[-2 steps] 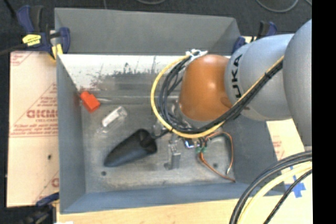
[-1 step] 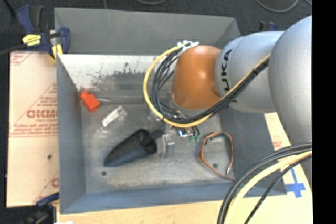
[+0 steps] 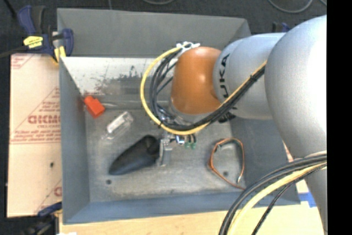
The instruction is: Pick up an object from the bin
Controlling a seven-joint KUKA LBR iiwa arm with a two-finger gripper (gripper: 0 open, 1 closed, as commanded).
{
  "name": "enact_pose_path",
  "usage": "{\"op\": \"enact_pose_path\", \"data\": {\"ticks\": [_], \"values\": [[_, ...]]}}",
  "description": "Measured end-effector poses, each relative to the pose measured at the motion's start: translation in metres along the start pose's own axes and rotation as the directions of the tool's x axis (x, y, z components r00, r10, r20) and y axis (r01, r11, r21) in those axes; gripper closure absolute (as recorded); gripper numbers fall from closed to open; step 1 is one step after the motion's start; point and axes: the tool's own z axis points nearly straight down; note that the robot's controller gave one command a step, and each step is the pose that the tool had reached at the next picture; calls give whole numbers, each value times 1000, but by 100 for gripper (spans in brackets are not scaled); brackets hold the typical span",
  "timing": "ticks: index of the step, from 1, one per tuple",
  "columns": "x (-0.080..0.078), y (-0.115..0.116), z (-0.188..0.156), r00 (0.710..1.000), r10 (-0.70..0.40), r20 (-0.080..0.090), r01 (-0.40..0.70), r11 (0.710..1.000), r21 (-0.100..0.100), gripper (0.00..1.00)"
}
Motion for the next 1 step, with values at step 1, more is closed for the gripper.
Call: {"op": "enact_pose_path", "data": {"ticks": [1], "values": [[-4,60,32,976,-218,4,218,976,0,100]]}}
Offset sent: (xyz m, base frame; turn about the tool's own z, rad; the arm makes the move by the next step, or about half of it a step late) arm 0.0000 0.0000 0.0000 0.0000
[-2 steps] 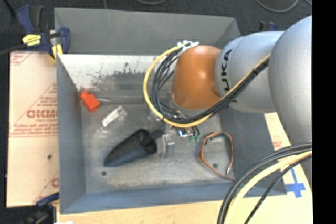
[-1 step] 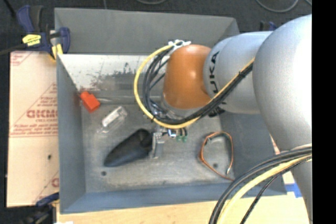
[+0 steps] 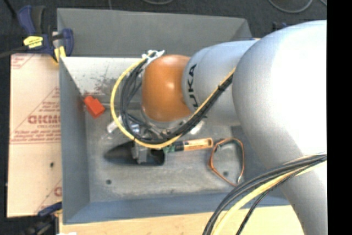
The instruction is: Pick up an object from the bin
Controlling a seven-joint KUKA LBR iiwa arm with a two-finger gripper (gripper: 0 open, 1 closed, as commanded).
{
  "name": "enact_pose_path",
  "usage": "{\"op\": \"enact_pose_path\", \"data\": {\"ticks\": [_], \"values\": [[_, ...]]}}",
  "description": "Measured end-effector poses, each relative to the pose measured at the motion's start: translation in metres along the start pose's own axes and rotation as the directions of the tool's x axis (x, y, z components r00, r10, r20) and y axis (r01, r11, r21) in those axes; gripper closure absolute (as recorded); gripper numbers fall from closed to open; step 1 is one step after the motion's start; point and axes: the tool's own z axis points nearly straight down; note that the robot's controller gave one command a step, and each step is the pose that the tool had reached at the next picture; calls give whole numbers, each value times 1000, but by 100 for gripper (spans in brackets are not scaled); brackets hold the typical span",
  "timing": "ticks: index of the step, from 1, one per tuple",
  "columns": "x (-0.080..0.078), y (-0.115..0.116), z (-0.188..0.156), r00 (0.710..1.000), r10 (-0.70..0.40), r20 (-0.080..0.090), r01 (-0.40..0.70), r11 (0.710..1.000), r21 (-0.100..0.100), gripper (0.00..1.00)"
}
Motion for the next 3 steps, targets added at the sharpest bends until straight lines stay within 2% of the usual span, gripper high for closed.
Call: {"op": "enact_pose_path", "data": {"ticks": [1,2,3], "values": [[0,0,0,1000,0,0,0,1000,0,100],[4,-10,-109,1000,18,2,-18,1000,1,100],[4,-10,-109,1000,17,2,-17,1000,1,100]]}}
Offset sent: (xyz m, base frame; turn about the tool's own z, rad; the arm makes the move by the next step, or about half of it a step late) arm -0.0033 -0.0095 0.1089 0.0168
